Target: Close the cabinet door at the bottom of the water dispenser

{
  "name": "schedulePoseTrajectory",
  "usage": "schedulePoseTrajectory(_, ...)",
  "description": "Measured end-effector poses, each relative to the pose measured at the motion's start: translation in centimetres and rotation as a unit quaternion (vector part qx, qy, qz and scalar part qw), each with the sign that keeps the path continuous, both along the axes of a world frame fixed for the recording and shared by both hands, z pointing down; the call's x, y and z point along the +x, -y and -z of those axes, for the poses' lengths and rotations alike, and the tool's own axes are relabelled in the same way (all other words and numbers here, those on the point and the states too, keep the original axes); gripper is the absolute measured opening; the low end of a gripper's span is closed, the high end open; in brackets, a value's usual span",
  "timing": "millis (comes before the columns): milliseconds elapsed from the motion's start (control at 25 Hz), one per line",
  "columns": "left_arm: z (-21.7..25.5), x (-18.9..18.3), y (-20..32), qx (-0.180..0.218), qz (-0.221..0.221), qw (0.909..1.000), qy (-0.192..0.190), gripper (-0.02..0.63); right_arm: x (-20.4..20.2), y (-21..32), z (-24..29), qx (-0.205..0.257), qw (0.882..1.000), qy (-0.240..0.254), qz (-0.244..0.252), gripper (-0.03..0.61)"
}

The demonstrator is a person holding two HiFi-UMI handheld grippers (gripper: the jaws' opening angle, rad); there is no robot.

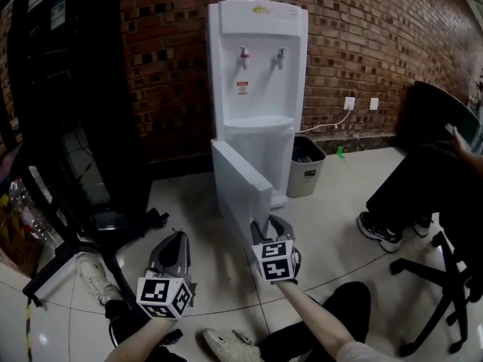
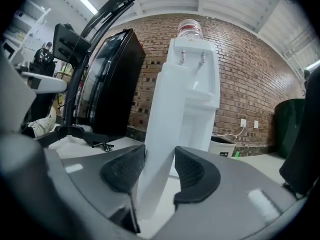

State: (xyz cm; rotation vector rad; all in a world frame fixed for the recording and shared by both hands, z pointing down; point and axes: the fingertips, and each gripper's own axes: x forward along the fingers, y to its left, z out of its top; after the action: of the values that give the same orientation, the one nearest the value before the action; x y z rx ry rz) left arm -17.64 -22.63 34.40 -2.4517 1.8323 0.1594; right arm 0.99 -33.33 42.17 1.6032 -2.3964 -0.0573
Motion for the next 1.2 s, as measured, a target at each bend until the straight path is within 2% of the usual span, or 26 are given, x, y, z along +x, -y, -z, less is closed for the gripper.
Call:
schedulePoseTrajectory(120, -0.3, -0.3, 0.3, -0.005, 0.007, 1.0, -0.002, 0.005, 0.8, 0.4, 0.1, 0.003, 1.0, -0.006, -0.017, 0.189)
schedulePoseTrajectory(320, -2.0, -0.3, 0.7, -0.034, 0.013, 0.9993, -0.007, 0.005, 2.2, 1.2, 0.1, 0.001, 0.999, -0.002, -0.054, 0.19)
schedulePoseTrajectory(440, -2.3, 0.0, 0.7, -0.036, 0.009, 0.9993, 0.011, 0.005, 2.8, 1.7, 0.1, 0.0, 0.998, -0.006, -0.068, 0.191)
schedulePoseTrajectory(600, -2.7, 0.0, 0.9, -0.043, 0.01, 0.999, 0.008, 0.005, 3.8, 2.7, 0.0, -0.005, 0.996, -0.013, -0.083, 0.198)
schedulePoseTrajectory(720, -2.9, 0.4, 1.1, -0.04, 0.007, 0.9989, 0.024, 0.005, 5.0, 3.5, 0.0, -0.008, 0.995, -0.019, -0.103, 0.213)
schedulePoseTrajectory(840, -3.3, 0.6, 1.1, -0.043, 0.003, 0.9985, 0.034, 0.006, 6.6, 4.5, 0.1, -0.006, 0.991, -0.019, -0.129, 0.132)
schedulePoseTrajectory(1200, -5.1, 1.3, 1.9, -0.062, -0.01, 0.9974, 0.036, 0.005, 9.2, 7.9, 0.0, -0.009, 0.991, -0.015, -0.136, 0.112)
